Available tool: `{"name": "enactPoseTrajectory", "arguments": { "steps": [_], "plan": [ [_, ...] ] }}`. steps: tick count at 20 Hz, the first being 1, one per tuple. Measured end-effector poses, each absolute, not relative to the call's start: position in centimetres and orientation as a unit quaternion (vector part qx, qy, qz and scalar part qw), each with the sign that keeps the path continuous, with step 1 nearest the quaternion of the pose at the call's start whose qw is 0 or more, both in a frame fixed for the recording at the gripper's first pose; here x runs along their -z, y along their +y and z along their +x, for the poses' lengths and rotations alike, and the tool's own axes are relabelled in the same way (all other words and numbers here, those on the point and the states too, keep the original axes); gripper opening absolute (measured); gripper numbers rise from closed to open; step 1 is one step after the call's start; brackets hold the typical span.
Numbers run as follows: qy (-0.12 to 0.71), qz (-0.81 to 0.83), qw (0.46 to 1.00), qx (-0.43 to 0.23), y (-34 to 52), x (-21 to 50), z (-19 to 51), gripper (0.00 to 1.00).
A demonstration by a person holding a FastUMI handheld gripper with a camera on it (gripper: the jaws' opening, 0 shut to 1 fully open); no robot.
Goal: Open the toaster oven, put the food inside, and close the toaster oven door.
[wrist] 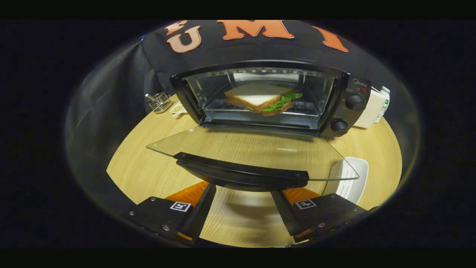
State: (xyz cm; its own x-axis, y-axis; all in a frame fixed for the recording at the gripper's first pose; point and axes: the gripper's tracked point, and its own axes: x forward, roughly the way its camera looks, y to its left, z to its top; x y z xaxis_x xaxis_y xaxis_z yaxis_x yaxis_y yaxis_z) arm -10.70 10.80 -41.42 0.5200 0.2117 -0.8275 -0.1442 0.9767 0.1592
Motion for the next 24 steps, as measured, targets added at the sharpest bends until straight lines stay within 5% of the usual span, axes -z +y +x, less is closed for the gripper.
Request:
{"name": "enactPoseTrajectory", "arguments": {
  "steps": [5,10,24],
  "plan": [
    [0.457,0.060,0.884,-0.072,9.4,38.8,-7.7,0.87],
    [0.430,0.054,0.900,-0.058,8.7,36.1,-4.4,0.99],
    [0.351,0.042,0.934,-0.045,7.6,28.1,0.5,0.99]
  ]
}}
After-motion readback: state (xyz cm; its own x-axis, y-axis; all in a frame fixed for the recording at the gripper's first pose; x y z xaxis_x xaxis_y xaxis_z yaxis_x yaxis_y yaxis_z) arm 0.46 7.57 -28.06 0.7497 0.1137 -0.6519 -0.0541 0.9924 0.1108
